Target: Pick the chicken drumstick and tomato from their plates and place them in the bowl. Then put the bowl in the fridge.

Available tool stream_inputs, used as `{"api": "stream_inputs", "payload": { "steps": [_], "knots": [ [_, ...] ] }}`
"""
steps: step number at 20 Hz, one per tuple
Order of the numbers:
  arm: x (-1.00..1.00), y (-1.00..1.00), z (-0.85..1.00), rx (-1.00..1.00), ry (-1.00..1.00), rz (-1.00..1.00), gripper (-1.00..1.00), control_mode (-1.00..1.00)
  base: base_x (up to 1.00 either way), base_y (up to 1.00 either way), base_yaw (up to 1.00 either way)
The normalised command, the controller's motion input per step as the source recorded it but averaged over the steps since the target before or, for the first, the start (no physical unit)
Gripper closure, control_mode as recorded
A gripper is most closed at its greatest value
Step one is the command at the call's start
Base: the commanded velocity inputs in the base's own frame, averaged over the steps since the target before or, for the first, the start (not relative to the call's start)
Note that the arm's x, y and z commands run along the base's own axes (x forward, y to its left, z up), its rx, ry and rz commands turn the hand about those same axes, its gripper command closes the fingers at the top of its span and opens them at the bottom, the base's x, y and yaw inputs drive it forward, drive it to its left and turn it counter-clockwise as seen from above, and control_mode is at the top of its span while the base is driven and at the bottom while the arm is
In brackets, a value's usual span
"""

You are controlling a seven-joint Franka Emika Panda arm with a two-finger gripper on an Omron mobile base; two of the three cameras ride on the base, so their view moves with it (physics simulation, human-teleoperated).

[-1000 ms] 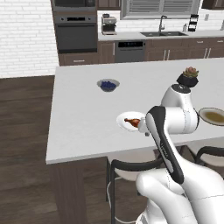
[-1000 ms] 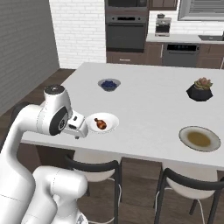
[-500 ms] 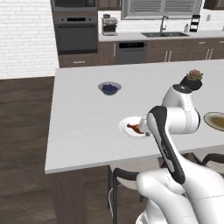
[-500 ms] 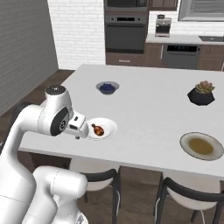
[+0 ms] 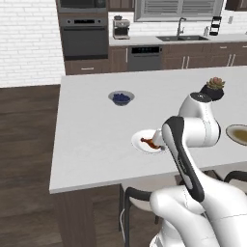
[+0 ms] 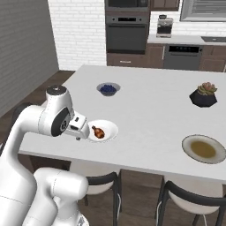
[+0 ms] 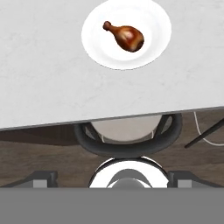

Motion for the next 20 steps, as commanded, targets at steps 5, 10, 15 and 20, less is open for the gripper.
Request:
{"api": "stream_inputs", "payload": {
  "steps": [5,10,15,20],
  "knots": [
    [0.47,0.00,0.00,0.00,0.00,0.01,-1.00,-1.00,0.07,0.00,0.00],
    [0.70,0.00,0.00,0.00,0.00,0.11,-1.00,-1.00,0.00,0.00,0.00],
    [0.95,-0.10,-0.06,-0.04,0.14,0.14,-1.00,-1.00,0.00,0.00,0.00],
    [0.94,-0.36,-0.36,-0.11,0.15,0.19,-1.00,-1.00,0.00,0.00,0.00]
  ]
}}
